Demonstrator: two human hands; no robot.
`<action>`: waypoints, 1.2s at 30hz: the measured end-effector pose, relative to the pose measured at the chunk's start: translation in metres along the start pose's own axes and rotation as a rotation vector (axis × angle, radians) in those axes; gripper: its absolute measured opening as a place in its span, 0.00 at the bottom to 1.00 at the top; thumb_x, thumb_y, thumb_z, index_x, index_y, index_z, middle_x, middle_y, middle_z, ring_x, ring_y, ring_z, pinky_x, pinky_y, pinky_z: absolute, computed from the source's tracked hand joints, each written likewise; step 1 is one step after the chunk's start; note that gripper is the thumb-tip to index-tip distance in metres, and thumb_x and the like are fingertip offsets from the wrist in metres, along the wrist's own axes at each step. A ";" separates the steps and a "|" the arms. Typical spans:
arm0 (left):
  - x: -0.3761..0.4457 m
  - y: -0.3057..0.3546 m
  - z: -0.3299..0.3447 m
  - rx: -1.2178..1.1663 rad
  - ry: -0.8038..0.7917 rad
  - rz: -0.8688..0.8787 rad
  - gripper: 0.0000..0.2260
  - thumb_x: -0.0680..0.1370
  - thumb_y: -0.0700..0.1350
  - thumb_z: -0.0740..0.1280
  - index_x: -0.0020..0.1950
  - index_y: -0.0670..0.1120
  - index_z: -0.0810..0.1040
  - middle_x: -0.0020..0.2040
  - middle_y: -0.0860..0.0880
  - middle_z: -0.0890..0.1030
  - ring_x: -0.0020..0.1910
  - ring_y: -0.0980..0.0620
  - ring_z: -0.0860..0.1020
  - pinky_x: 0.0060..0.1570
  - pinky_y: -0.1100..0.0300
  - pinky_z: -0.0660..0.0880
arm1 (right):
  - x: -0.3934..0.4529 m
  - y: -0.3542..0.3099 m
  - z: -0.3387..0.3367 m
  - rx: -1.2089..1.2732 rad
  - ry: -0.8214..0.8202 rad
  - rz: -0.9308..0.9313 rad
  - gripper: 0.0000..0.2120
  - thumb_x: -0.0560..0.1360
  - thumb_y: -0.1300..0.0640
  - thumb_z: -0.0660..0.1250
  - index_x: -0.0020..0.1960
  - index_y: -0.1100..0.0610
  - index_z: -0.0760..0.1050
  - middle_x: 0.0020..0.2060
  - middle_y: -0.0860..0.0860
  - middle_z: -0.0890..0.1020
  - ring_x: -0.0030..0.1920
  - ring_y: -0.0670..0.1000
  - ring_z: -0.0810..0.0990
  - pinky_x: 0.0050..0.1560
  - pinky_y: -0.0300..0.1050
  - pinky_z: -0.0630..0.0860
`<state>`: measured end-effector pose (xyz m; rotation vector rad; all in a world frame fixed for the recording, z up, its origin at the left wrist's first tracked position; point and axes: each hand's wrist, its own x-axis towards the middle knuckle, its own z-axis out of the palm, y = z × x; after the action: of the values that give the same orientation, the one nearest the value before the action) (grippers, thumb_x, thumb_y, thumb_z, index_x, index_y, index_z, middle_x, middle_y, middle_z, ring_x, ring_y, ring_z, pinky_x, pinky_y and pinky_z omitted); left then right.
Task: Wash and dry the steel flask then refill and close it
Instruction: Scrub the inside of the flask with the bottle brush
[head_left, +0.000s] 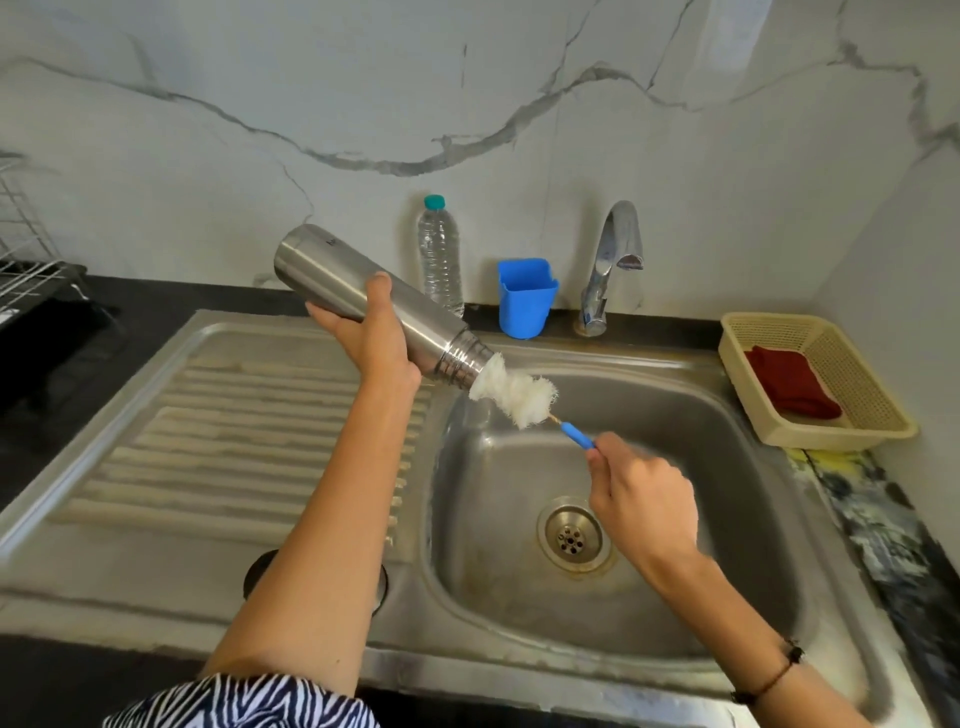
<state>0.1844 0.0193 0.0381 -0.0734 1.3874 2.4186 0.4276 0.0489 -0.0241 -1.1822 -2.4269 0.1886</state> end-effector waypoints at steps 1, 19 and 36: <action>-0.002 0.001 -0.001 -0.003 0.000 -0.006 0.37 0.75 0.44 0.69 0.77 0.55 0.50 0.59 0.49 0.77 0.48 0.53 0.80 0.47 0.55 0.80 | 0.001 -0.006 -0.003 -0.027 0.011 -0.040 0.10 0.69 0.63 0.72 0.35 0.60 0.71 0.19 0.53 0.71 0.17 0.61 0.68 0.20 0.39 0.59; -0.045 -0.051 -0.020 -0.166 -0.229 -0.335 0.47 0.54 0.62 0.80 0.69 0.47 0.71 0.59 0.39 0.79 0.55 0.40 0.80 0.55 0.40 0.76 | 0.004 -0.020 0.004 0.654 -0.395 0.174 0.16 0.75 0.61 0.60 0.29 0.54 0.72 0.19 0.46 0.68 0.22 0.44 0.66 0.27 0.39 0.63; -0.053 -0.074 -0.057 -0.273 -0.196 -0.399 0.26 0.71 0.60 0.69 0.60 0.43 0.75 0.41 0.43 0.80 0.39 0.46 0.81 0.38 0.53 0.79 | -0.022 0.008 -0.015 0.344 -0.558 -0.109 0.18 0.78 0.56 0.58 0.29 0.53 0.63 0.27 0.50 0.71 0.33 0.55 0.71 0.39 0.49 0.69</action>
<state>0.2511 -0.0090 -0.0414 -0.1596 0.8569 2.1910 0.4518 0.0355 -0.0206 -0.9236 -2.7524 0.9725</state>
